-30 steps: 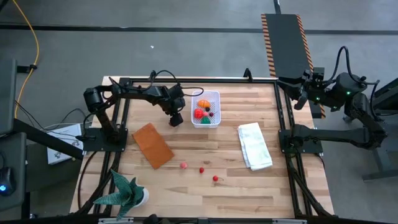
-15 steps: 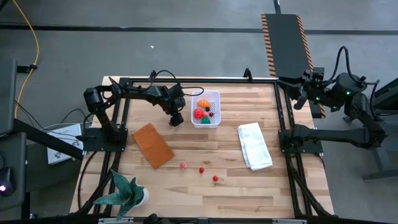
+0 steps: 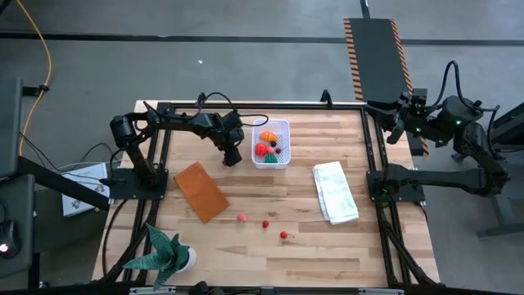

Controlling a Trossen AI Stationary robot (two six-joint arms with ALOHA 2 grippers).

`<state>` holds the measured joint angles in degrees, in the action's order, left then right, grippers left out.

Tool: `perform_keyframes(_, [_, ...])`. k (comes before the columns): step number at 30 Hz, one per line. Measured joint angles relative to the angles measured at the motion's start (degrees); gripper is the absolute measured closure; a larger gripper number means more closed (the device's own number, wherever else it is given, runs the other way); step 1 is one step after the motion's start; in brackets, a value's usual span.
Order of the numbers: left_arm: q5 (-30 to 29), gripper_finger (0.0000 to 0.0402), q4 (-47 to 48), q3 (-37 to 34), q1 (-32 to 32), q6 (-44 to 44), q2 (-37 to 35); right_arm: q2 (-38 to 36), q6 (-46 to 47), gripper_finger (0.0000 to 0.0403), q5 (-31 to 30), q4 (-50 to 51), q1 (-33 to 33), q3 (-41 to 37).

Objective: Pick and placing Produce into tupperware
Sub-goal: Put the peach into the white bin

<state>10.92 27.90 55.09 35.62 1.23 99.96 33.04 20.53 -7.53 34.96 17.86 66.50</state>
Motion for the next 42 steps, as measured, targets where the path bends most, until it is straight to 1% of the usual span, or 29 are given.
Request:
perform_keyframes(11, [0.21,0.0274,0.03,0.00,0.00,-0.24,0.00,0.00,0.00,0.0259,-0.07,0.00,0.01,0.00])
perform_keyframes(20, [2.16,0.0275,1.35,0.56,0.00,-1.66,0.00,0.00,-0.01,0.0259,-0.07,0.00,0.00,0.00])
perform_keyframes(29, [2.14,0.0275,5.98,5.49,0.00,-1.20,0.00,0.00,-0.22,0.0259,-0.07,0.00,0.01,0.00])
perform_keyframes(42, [2.01,0.0275,17.41,15.95,0.00,2.01,0.00,0.00,-1.07,0.0259,-0.07,0.02,0.01,0.00])
